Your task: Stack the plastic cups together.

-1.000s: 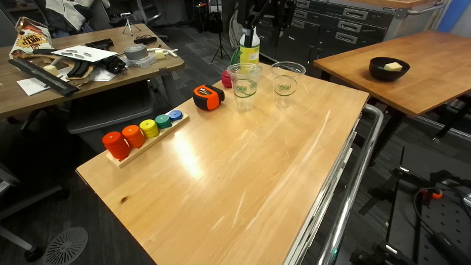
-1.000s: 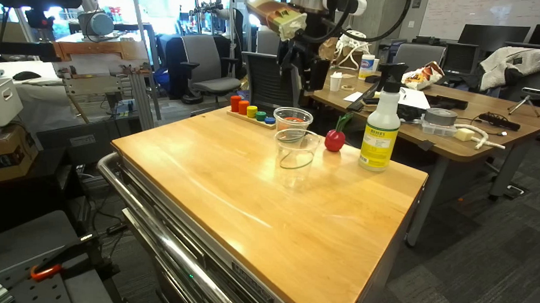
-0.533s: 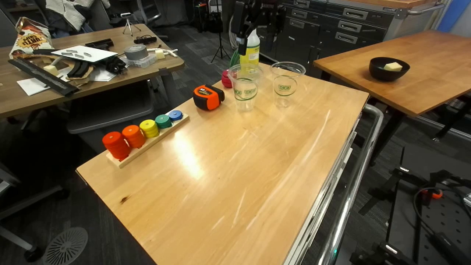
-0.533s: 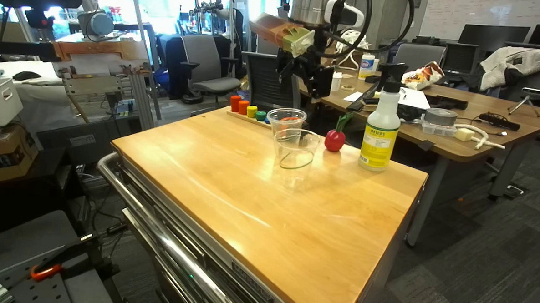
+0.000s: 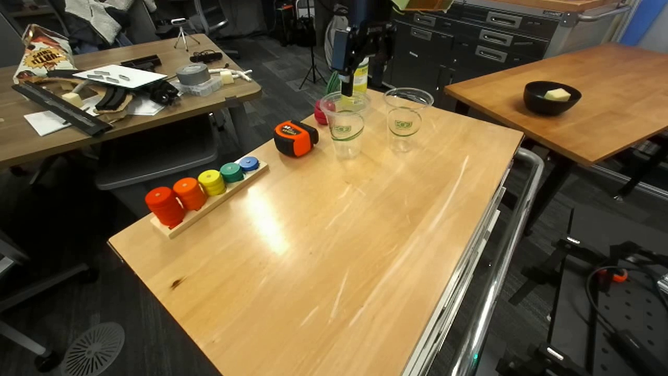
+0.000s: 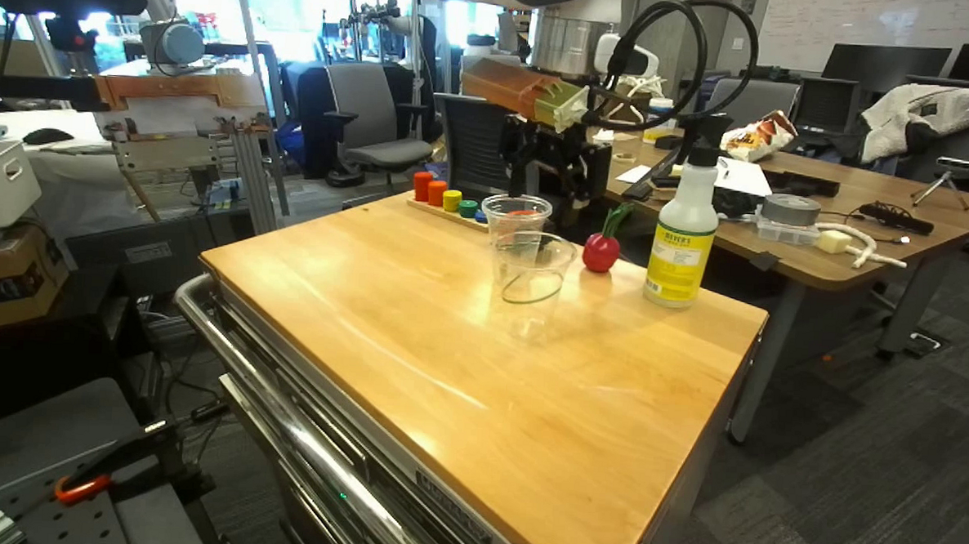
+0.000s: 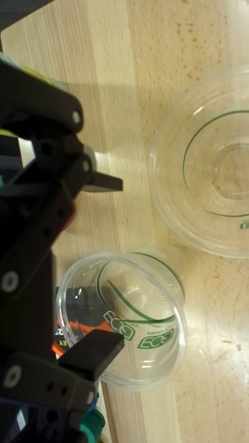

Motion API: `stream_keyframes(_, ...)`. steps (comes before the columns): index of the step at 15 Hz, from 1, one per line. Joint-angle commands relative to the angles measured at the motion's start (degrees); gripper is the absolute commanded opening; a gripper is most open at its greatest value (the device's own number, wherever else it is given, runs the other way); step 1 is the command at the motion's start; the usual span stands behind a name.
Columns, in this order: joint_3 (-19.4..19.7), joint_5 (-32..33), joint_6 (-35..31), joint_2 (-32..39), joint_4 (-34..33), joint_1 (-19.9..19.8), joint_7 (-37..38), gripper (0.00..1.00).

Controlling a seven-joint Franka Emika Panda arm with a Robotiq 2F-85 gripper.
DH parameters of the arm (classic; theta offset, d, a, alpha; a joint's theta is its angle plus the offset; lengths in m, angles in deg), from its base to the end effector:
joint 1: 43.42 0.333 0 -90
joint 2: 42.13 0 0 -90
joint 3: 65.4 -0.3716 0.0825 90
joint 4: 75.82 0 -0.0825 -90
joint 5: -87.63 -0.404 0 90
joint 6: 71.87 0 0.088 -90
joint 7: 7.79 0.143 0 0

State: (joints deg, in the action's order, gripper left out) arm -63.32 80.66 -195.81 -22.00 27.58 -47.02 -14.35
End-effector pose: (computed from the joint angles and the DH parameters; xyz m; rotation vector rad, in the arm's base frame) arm 0.6747 -0.0568 0.3572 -3.0532 0.0763 -0.0261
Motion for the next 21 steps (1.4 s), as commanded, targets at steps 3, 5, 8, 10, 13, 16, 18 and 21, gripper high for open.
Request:
stream_keyframes(3,-0.68,0.87,1.97,3.07,-3.83,-0.93,-3.46,0.66)
stream_keyframes(5,-1.06,-0.14,2.35,3.23,-3.83,-1.31,-4.66,0.48)
stream_keyframes(8,-1.38,-1.10,3.54,3.05,-3.59,-1.70,-5.59,0.26)
stream_keyframes(10,-1.58,-1.84,4.33,2.74,-3.37,-1.99,-5.77,0.11)
stream_keyframes(13,-1.48,-3.06,4.74,2.17,-3.01,-2.31,-4.86,0.00)
stream_keyframes(16,-0.77,-4.75,5.35,1.23,-3.47,-2.50,-1.64,0.02)
stream_keyframes(18,-0.63,-7.09,6.32,0.39,-4.04,-3.30,0.75,0.02)
stream_keyframes(21,-1.11,-14.86,8.20,-2.90,-4.48,-5.54,1.90,0.02)
